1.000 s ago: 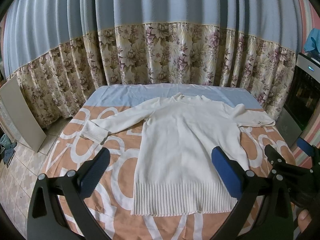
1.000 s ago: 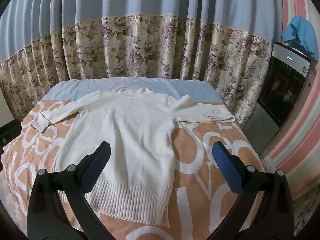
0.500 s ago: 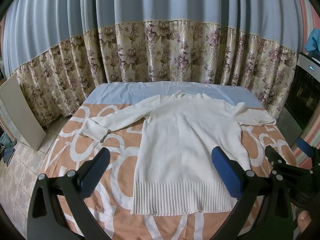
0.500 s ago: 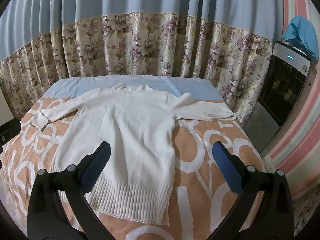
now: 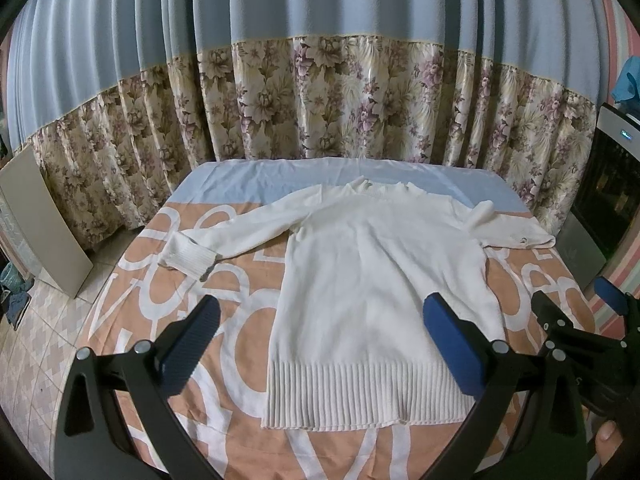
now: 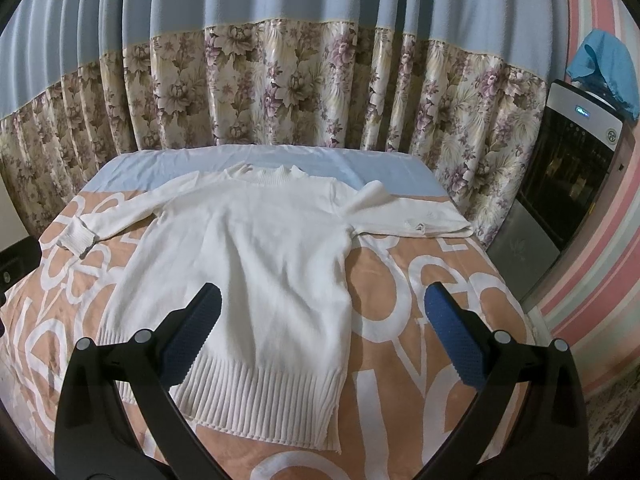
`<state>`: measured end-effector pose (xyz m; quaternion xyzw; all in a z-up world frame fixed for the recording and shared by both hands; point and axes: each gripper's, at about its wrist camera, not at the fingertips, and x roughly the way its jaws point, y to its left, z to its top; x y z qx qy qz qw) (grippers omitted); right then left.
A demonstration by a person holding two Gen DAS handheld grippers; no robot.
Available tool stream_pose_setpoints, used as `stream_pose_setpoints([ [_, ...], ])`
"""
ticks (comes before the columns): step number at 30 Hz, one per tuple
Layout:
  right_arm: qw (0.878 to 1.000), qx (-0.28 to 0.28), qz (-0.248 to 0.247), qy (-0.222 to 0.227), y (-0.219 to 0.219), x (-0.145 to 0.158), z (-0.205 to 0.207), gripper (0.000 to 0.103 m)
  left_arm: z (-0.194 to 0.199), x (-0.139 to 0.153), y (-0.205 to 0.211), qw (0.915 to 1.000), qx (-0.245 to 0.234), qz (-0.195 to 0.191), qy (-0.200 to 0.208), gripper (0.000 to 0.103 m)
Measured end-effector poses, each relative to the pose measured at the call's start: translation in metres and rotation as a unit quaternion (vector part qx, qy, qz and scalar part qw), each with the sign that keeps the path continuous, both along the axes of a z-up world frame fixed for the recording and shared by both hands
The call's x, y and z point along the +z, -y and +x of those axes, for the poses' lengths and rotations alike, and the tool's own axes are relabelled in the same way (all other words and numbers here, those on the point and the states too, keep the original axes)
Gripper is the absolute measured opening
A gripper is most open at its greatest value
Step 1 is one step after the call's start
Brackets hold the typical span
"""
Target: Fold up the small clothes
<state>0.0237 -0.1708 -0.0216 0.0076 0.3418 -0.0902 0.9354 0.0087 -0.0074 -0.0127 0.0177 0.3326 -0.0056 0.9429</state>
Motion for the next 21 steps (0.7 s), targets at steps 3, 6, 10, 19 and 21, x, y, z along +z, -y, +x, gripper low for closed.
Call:
stream_pose_setpoints([
  [3, 1.000, 0.001, 0.000, -0.001, 0.000, 0.002, 0.001, 0.100, 0.000, 0.000, 0.000, 1.0000, 0.000, 0.001, -0.001, 0.101],
  [6, 1.000, 0.001, 0.000, -0.002, -0.003, -0.007, 0.001, 0.100, 0.001, -0.001, 0.000, 1.0000, 0.001, 0.001, -0.001, 0.101],
  [10, 1.000, 0.005, -0.003, -0.004, -0.006, -0.009, 0.003, 0.100, -0.001, -0.007, -0.001, 1.0000, 0.001, 0.001, -0.004, 0.101],
  [19, 1.000, 0.005, -0.007, -0.007, -0.008, -0.009, 0.007, 0.100, 0.004, -0.018, -0.016, 0.9999, 0.007, -0.003, -0.011, 0.101],
  [21, 1.000, 0.007, -0.008, -0.009, -0.009, -0.009, 0.009, 0.100, 0.005, -0.019, -0.016, 0.9999, 0.006, -0.001, -0.015, 0.101],
])
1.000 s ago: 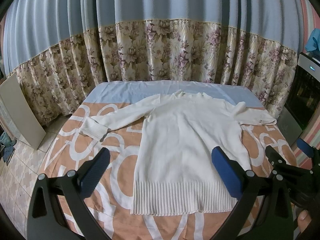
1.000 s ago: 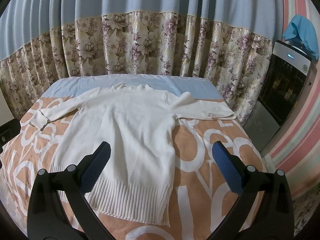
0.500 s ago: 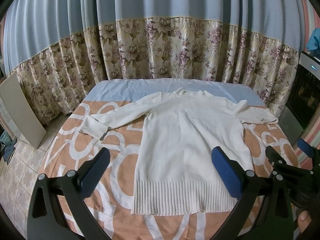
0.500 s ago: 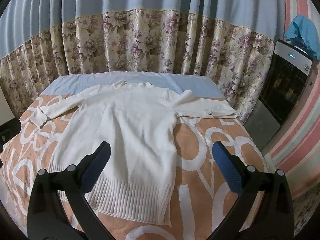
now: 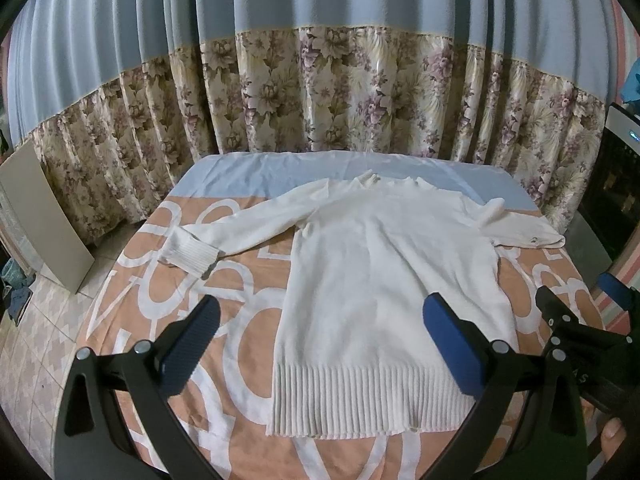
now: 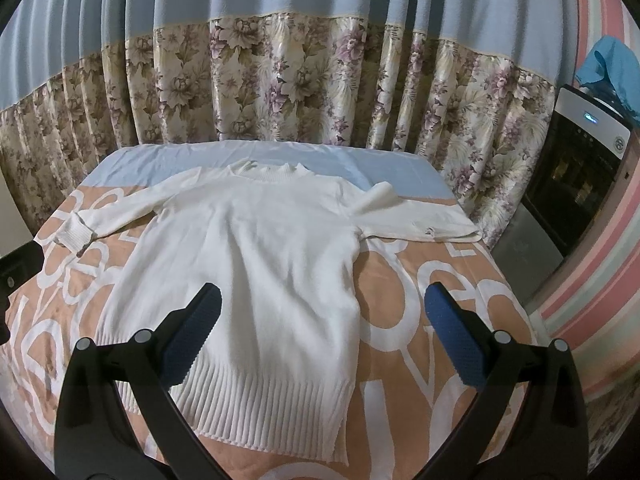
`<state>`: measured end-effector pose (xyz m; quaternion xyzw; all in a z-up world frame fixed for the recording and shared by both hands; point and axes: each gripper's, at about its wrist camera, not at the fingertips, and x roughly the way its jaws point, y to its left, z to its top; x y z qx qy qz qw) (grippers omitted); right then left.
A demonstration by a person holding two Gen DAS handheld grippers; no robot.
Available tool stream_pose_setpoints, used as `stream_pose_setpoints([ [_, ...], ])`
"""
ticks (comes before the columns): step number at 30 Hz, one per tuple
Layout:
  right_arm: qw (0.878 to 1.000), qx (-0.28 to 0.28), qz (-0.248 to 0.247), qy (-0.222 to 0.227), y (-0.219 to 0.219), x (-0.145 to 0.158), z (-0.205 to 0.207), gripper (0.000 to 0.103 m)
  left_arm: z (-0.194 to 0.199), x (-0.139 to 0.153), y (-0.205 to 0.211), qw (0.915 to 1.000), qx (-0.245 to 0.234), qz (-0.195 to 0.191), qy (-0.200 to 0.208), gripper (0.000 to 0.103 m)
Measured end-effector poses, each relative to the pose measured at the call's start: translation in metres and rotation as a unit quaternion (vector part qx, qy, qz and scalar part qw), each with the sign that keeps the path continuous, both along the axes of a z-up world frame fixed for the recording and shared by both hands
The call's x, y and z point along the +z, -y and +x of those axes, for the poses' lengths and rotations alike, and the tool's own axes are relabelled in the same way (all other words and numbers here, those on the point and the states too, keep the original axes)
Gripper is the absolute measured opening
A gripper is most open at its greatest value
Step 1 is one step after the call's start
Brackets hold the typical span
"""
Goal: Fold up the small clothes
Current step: 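Lower the left tool to the ribbed sleeve cuff and close on it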
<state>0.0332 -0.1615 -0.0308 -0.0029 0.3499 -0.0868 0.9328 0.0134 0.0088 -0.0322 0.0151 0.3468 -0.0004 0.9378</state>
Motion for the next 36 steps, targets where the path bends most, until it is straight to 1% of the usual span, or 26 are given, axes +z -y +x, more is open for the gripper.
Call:
stream_pose_setpoints([
  [3, 1.000, 0.000, -0.001, -0.002, -0.003, -0.001, 0.002, 0.100, 0.007, 0.001, -0.001, 1.0000, -0.001, 0.002, -0.005, 0.101],
  [6, 1.000, 0.004, -0.002, -0.009, -0.004, -0.002, 0.013, 0.100, 0.015, -0.001, -0.002, 0.9999, -0.003, -0.001, -0.012, 0.101],
  [9, 1.000, 0.010, -0.001, -0.015, -0.003, -0.003, 0.027, 0.100, 0.023, -0.004, -0.004, 0.9997, -0.015, -0.010, -0.015, 0.101],
  [12, 1.000, 0.020, 0.002, -0.007, 0.000, -0.005, 0.039, 0.100, 0.031, -0.009, -0.009, 0.9997, -0.023, -0.003, -0.001, 0.101],
  [14, 1.000, 0.027, -0.001, -0.002, 0.002, -0.006, 0.047, 0.100, 0.035, -0.013, -0.020, 0.9994, -0.027, -0.014, 0.014, 0.101],
  [16, 0.999, 0.033, -0.008, 0.000, 0.002, -0.008, 0.056, 0.100, 0.046, -0.015, -0.032, 0.9989, -0.017, -0.030, 0.030, 0.101],
  [18, 0.999, 0.047, -0.007, 0.004, 0.001, -0.010, 0.072, 0.100, 0.061, -0.021, -0.057, 0.9976, 0.023, -0.051, 0.042, 0.101],
  [19, 0.998, 0.057, -0.001, 0.006, 0.001, -0.012, 0.079, 0.100, 0.066, -0.023, -0.064, 0.9971, 0.034, -0.056, 0.038, 0.101],
  [20, 0.998, 0.069, 0.005, 0.010, 0.000, -0.014, 0.085, 0.100, 0.077, -0.029, -0.077, 0.9966, 0.048, -0.063, 0.024, 0.101],
  [21, 0.997, 0.077, 0.010, 0.016, -0.001, -0.015, 0.092, 0.100, 0.086, -0.033, -0.085, 0.9967, 0.048, -0.065, 0.008, 0.101],
  [22, 0.996, 0.082, 0.010, 0.019, -0.003, -0.017, 0.098, 0.100, 0.100, -0.041, -0.096, 0.9972, 0.040, -0.060, -0.018, 0.101],
  [24, 0.995, 0.098, 0.010, 0.006, -0.009, -0.023, 0.116, 0.100, 0.116, -0.053, -0.106, 0.9975, 0.038, -0.034, -0.050, 0.101],
  [25, 0.994, 0.107, 0.011, -0.002, -0.014, -0.027, 0.126, 0.100, 0.121, -0.058, -0.112, 0.9973, 0.042, -0.024, -0.054, 0.101],
  [27, 0.993, 0.118, 0.015, -0.008, -0.019, -0.033, 0.141, 0.100, 0.129, -0.067, -0.125, 0.9973, 0.050, -0.021, -0.048, 0.101],
  [28, 0.992, 0.126, 0.016, -0.013, -0.021, -0.037, 0.150, 0.100, 0.133, -0.071, -0.130, 0.9973, 0.050, -0.026, -0.049, 0.101],
  [29, 0.991, 0.132, 0.019, -0.015, -0.022, -0.038, 0.156, 0.100, 0.140, -0.075, -0.137, 0.9966, 0.047, -0.036, -0.058, 0.101],
  [31, 0.990, 0.138, 0.021, -0.014, -0.024, -0.041, 0.167, 0.100, 0.155, -0.084, -0.150, 0.9935, 0.036, -0.072, -0.080, 0.101],
  [33, 0.989, 0.148, 0.020, -0.014, -0.024, -0.042, 0.179, 0.100, 0.162, -0.090, -0.157, 0.9906, 0.022, -0.102, -0.088, 0.101],
  [34, 0.988, 0.152, 0.019, -0.016, -0.024, -0.043, 0.183, 0.100, 0.168, -0.093, -0.162, 0.9893, 0.017, -0.113, -0.091, 0.101],
  [36, 0.988, 0.154, 0.012, -0.022, -0.022, -0.045, 0.194, 0.100, 0.176, -0.099, -0.165, 0.9875, 0.010, -0.121, -0.101, 0.101],
])
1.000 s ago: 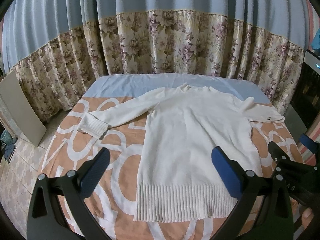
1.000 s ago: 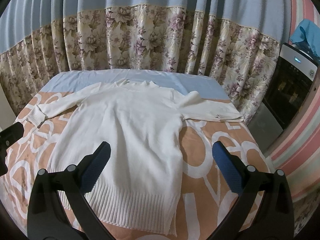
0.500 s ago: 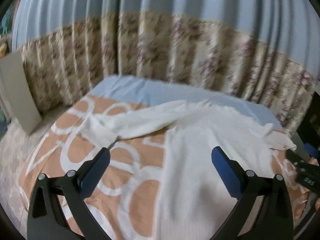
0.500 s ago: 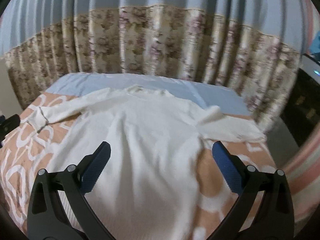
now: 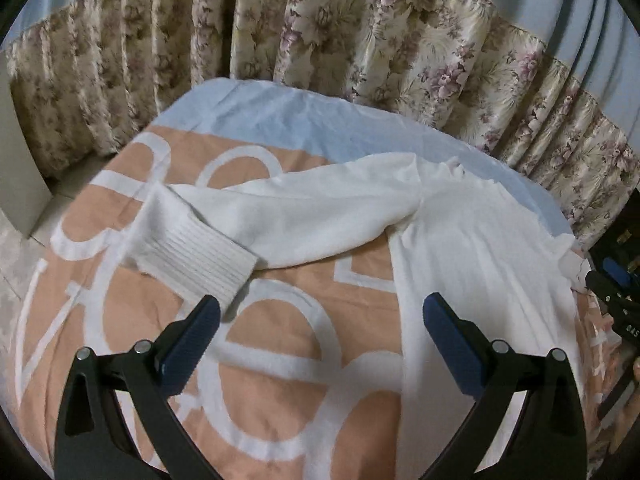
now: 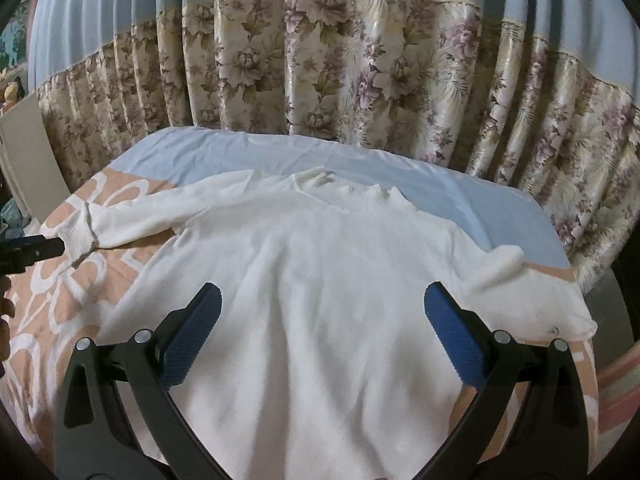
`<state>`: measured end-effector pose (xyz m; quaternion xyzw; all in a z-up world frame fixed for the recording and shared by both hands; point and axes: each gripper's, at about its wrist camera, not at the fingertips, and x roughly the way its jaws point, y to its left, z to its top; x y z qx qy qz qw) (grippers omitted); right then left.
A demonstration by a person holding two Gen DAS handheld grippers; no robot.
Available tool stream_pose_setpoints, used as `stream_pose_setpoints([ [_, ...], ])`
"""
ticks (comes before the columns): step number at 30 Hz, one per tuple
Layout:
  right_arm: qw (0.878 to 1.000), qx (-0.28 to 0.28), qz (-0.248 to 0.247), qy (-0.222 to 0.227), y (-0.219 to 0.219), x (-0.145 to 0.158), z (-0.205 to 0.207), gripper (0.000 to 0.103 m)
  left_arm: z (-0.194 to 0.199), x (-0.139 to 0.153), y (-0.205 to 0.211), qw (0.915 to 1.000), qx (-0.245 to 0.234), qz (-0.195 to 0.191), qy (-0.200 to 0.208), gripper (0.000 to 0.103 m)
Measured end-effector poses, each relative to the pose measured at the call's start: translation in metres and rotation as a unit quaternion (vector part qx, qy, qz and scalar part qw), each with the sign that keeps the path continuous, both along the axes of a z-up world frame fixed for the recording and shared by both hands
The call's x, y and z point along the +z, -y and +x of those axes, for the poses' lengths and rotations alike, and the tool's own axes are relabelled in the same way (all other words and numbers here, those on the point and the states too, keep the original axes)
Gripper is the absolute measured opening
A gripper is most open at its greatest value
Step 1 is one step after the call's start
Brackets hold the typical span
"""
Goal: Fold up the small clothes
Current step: 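Lower the left tool to the ribbed sleeve cuff and close on it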
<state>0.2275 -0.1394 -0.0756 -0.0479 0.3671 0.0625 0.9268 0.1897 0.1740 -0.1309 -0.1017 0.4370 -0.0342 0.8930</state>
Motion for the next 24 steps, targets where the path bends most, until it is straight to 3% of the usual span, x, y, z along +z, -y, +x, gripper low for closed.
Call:
stream_pose_setpoints([
  [3, 1.000, -0.010, -0.020, -0.001, 0.004, -0.004, 0.011, 0.100, 0.010, -0.006, -0.005, 0.9998, -0.009, -0.013, -0.011, 0.101],
  [5, 1.000, -0.012, -0.012, 0.003, 0.009, -0.007, 0.015, 0.100, 0.018, -0.010, -0.009, 0.9998, 0.001, 0.013, -0.015, 0.101],
  [9, 0.997, -0.014, 0.076, -0.028, 0.029, -0.017, 0.028, 0.100, 0.027, -0.019, -0.014, 0.9981, 0.000, 0.056, -0.024, 0.101],
  [11, 0.994, -0.015, 0.096, -0.046, 0.036, -0.023, 0.034, 0.100, 0.031, -0.023, -0.014, 0.9953, -0.002, 0.095, -0.020, 0.101],
  [14, 0.996, -0.022, 0.076, -0.040, 0.035, -0.023, 0.036, 0.100, 0.038, -0.034, -0.016, 0.9900, -0.015, 0.137, -0.031, 0.101],
  [19, 0.999, -0.026, -0.004, -0.028, 0.027, -0.026, 0.038, 0.100, 0.048, -0.046, -0.031, 0.9858, -0.030, 0.155, -0.057, 0.101],
  [24, 0.998, -0.028, 0.014, -0.050, 0.035, -0.037, 0.044, 0.100, 0.053, -0.053, -0.048, 0.9800, -0.032, 0.185, -0.066, 0.099],
])
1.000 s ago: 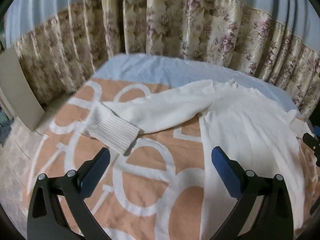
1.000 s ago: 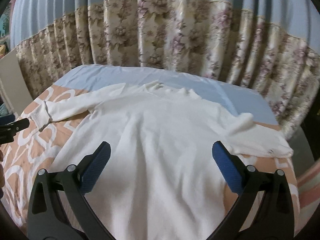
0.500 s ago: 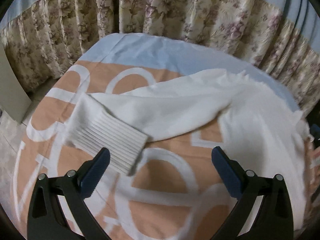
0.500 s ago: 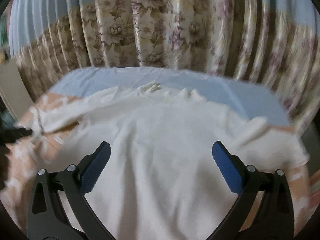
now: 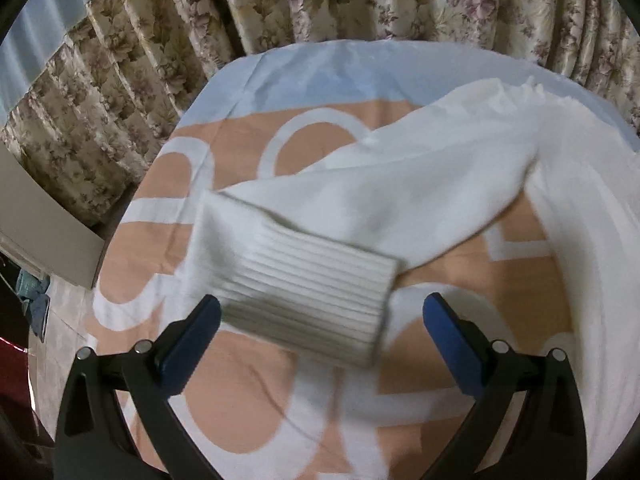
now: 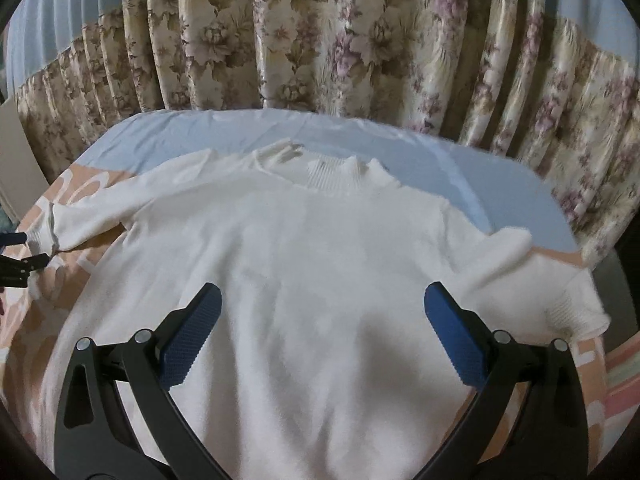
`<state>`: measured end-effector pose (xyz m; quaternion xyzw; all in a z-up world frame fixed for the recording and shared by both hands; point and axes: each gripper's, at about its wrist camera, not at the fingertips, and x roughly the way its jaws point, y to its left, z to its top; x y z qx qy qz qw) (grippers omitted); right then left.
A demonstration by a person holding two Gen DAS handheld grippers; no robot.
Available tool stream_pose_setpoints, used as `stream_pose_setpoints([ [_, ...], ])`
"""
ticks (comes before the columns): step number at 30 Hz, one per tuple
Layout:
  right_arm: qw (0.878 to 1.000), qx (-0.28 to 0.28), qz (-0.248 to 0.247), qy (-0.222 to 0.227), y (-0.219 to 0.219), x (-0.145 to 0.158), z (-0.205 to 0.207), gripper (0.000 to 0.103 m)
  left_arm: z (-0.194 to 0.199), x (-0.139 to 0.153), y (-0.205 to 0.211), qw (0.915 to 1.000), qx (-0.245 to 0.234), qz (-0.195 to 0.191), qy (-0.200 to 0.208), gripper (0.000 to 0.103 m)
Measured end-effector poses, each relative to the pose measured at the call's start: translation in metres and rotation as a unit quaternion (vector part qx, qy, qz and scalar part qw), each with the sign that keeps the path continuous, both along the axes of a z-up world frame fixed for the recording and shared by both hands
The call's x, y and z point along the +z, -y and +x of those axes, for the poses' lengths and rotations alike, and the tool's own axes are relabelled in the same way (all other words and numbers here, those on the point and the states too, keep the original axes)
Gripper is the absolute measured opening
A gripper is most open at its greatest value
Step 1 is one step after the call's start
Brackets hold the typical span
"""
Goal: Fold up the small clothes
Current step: 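Lower the left tool to the ribbed sleeve cuff and close on it, then carry the cuff across the sweater body with the left tool and open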
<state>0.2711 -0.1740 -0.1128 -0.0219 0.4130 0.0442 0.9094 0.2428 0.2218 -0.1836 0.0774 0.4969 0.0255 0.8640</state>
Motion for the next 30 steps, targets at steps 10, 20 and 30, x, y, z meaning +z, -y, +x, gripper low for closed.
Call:
stream_pose_setpoints([
  [10, 1.000, 0.000, 0.010, -0.020, -0.002, -0.010, 0.003, 0.100, -0.003, -0.014, 0.015, 0.9968, -0.058, 0.052, -0.016, 0.094],
  [20, 1.000, -0.003, 0.019, -0.019, 0.002, -0.009, 0.004, 0.100, 0.013, -0.007, 0.002, 0.9946, -0.079, 0.031, -0.060, 0.026],
  [30, 0.999, 0.008, 0.030, -0.010, 0.001, -0.005, 0.001, 0.100, 0.010, 0.034, -0.018, 0.9899, -0.005, -0.141, 0.009, 0.013],
])
